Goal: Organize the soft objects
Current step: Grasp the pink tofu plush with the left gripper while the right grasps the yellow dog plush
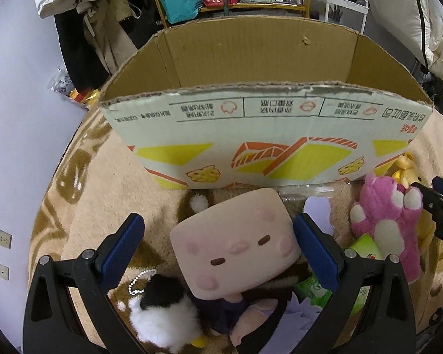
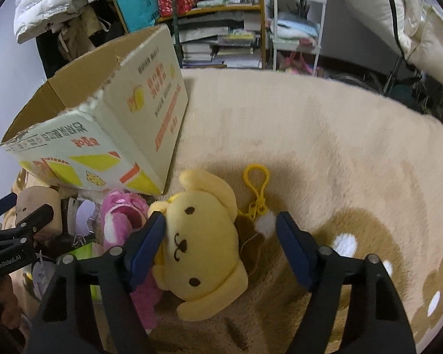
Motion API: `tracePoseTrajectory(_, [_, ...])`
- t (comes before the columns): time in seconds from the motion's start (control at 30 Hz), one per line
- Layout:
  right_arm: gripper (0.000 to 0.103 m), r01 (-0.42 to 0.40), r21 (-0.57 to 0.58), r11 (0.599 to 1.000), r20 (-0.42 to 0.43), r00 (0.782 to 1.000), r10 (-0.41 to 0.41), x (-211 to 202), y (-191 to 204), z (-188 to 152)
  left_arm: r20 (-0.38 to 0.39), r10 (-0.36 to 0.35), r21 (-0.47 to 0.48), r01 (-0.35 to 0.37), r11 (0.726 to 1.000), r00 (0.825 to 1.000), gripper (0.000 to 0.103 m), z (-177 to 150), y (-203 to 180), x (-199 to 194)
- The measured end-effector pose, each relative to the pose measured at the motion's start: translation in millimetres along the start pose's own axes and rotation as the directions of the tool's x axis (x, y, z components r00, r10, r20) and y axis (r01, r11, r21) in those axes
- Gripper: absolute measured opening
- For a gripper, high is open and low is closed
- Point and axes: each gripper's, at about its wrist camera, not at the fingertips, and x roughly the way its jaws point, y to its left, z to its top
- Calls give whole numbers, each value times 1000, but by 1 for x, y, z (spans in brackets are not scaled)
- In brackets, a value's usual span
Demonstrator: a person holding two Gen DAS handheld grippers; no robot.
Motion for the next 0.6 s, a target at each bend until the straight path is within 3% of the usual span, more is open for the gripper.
tracePoseTrajectory(0.07, [81, -9, 1, 1000, -9, 1000, 9, 2, 1, -1, 2, -3, 1, 3, 1000, 1000, 99, -1, 0, 0])
tracePoseTrajectory(0.13, [79, -12, -16, 1000, -21, 1000, 12, 6, 5, -3, -2, -20, 0, 20, 1000, 1000, 92, -2, -1, 1])
tracePoseTrajectory(0.2, [70, -29, -27, 999, -38, 999, 28, 9, 8, -5, -14, -48, -7, 48, 999, 999, 86, -3, -1, 3])
tracePoseTrajectory(0.4, [64, -29, -20, 999, -50, 998, 28, 9, 7, -7, -28, -90, -28, 89, 996, 996, 72, -5, 1, 7])
tracePoseTrajectory(0.6, [54, 15, -75, 997, -25, 1000, -17, 5, 17, -7, -18, -93, -32, 92, 995, 996, 58, -6, 1, 6])
